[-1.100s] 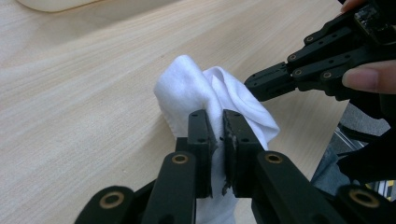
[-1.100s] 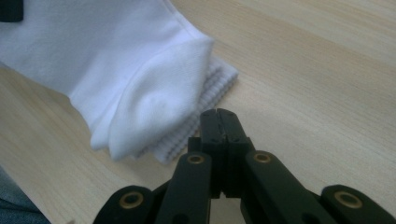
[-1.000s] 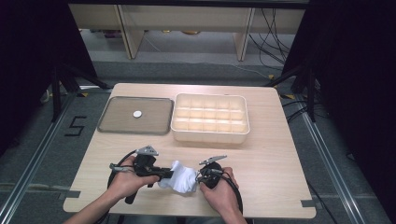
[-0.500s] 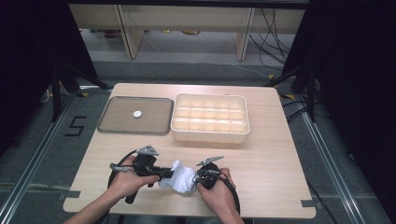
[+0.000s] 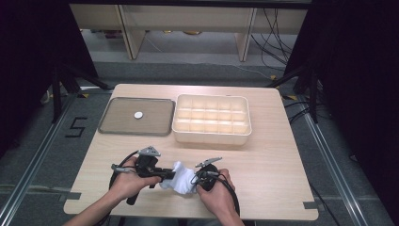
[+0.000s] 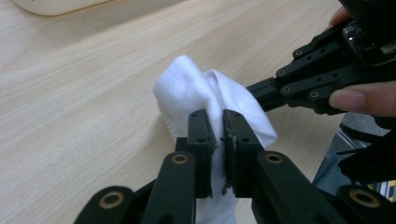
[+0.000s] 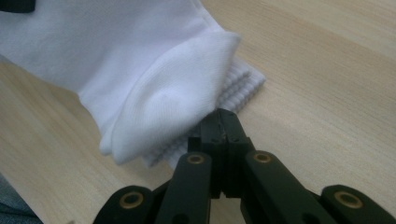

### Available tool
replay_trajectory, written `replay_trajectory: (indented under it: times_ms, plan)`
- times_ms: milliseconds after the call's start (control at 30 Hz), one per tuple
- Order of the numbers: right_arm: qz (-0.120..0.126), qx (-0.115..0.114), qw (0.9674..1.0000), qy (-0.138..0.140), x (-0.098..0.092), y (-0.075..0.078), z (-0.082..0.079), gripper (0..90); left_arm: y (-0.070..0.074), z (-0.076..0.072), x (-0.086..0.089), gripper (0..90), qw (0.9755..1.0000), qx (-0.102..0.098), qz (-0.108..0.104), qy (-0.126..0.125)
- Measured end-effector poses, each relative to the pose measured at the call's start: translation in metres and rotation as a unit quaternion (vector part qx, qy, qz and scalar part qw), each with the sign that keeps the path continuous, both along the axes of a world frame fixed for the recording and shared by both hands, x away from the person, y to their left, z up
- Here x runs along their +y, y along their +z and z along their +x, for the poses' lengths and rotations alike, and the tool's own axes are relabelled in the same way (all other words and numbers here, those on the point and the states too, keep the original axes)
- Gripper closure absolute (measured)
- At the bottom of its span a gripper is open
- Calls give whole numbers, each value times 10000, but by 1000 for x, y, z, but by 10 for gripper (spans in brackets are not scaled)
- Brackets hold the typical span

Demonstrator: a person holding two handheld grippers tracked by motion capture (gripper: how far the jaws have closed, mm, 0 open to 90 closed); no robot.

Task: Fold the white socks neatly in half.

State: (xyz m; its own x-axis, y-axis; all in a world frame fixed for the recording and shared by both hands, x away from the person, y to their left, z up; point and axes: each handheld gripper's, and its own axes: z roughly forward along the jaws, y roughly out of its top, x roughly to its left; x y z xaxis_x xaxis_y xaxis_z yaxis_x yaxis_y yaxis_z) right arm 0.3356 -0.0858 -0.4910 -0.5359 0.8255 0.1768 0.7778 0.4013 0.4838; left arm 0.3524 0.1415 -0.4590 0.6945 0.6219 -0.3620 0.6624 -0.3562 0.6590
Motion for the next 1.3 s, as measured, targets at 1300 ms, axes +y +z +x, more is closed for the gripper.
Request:
replay_trajectory:
  times_ms: [1300]
  plan:
    - [-76, -108, 9997, 222, 21, 0, 2, 900, 2, 2, 1, 815, 9999, -79, 38, 48]
